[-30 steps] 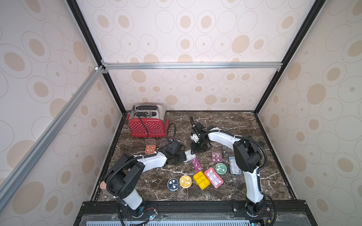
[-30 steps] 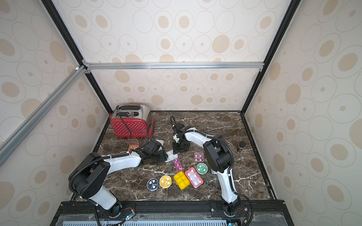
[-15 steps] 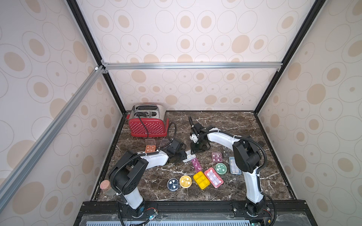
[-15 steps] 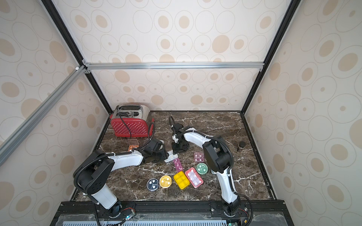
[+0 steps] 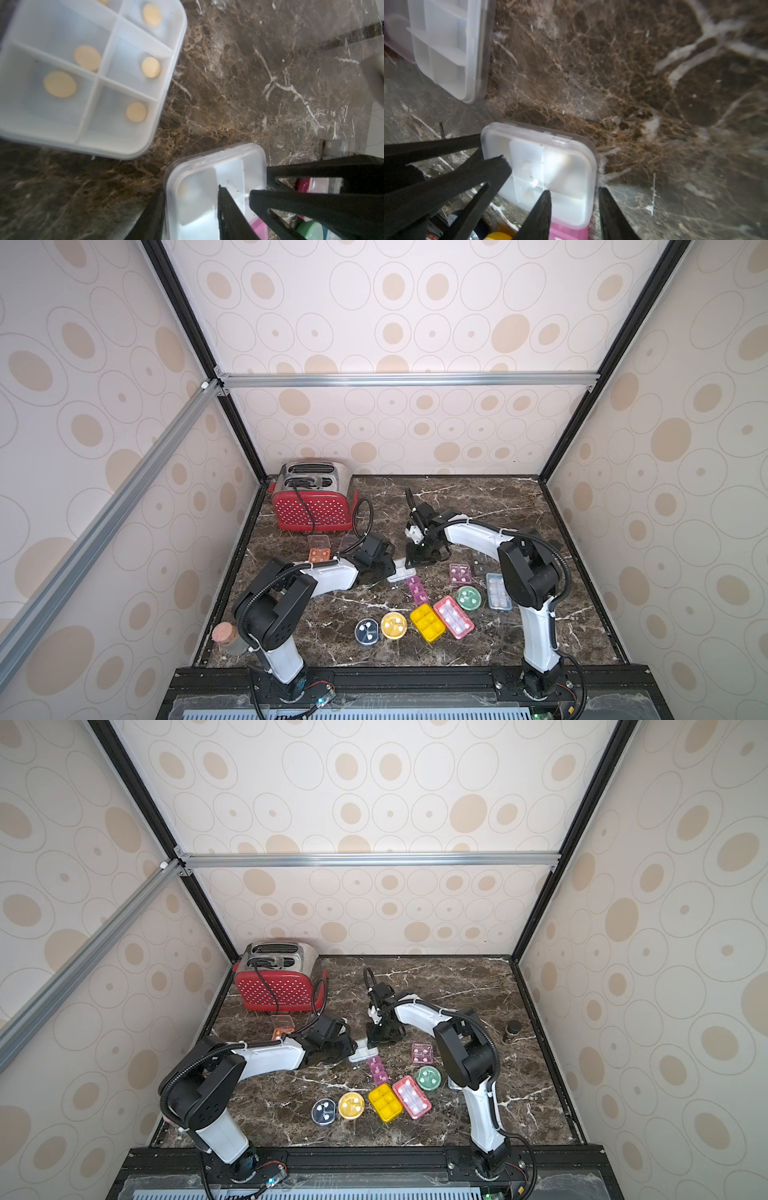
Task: Close pillboxes
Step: Move the pillbox to the center of the board.
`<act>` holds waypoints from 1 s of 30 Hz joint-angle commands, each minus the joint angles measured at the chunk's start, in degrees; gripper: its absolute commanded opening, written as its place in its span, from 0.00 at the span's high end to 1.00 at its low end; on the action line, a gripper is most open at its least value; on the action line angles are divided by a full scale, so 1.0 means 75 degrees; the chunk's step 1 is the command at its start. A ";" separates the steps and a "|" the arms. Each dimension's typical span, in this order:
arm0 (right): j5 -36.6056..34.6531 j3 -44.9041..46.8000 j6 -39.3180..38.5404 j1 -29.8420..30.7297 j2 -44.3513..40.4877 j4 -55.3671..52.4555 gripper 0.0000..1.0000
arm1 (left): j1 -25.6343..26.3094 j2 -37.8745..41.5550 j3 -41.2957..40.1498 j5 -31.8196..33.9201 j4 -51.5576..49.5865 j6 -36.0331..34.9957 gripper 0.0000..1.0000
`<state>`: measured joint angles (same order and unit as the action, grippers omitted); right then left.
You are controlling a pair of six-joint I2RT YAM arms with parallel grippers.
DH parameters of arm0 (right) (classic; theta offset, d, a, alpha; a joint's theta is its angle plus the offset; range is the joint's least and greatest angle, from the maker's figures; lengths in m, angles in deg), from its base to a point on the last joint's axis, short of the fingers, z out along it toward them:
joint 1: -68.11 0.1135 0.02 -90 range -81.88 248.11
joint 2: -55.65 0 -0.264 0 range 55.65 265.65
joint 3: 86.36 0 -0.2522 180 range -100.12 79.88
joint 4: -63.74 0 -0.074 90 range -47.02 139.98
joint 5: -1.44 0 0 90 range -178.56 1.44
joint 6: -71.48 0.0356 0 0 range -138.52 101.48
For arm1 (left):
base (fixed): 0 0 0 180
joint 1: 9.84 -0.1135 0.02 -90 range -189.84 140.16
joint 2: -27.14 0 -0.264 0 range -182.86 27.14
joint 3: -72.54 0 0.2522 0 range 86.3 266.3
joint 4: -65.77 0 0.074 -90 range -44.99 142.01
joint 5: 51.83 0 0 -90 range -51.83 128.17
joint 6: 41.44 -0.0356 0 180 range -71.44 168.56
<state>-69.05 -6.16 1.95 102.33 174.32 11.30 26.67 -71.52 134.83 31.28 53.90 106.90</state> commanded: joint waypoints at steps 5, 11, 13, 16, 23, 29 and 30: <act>0.0091 0.0722 0.0085 -0.0316 -0.0236 -0.0118 0.63 | 0.0609 -0.1087 0.0767 -0.0508 -0.0521 0.0109 0.64; 0.0031 0.0763 -0.0181 -0.0527 -0.0761 -0.0443 0.63 | 0.0760 -0.1414 0.1411 -0.0638 -0.0521 0.0067 0.66; -0.0015 0.0789 -0.0232 -0.0617 -0.0928 -0.0534 0.63 | 0.0865 -0.1539 0.1652 -0.0624 -0.0631 0.0051 0.66; -0.0097 0.0824 -0.0275 -0.0689 -0.1208 -0.0651 0.63 | 0.1062 -0.1681 0.1936 -0.0436 -0.0850 0.0003 0.67; -0.0386 0.0569 -0.0595 -0.0707 -0.1382 -0.1027 0.60 | 0.1076 -0.1378 0.2656 -0.0006 -0.2091 -0.0777 0.58; -0.0622 0.0391 -0.0620 -0.0707 -0.1415 -0.1204 0.56 | 0.1085 -0.0797 0.2939 0.0452 -0.2950 -0.1301 0.45; -0.0584 0.0375 -0.0599 -0.0707 -0.1437 -0.1196 0.55 | 0.1081 -0.0657 0.2922 0.0563 -0.3050 -0.1332 0.42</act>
<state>-72.68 -2.03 -1.81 96.76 165.14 4.13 34.58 -80.17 154.59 32.28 37.42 100.15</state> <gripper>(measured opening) 0.444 0.567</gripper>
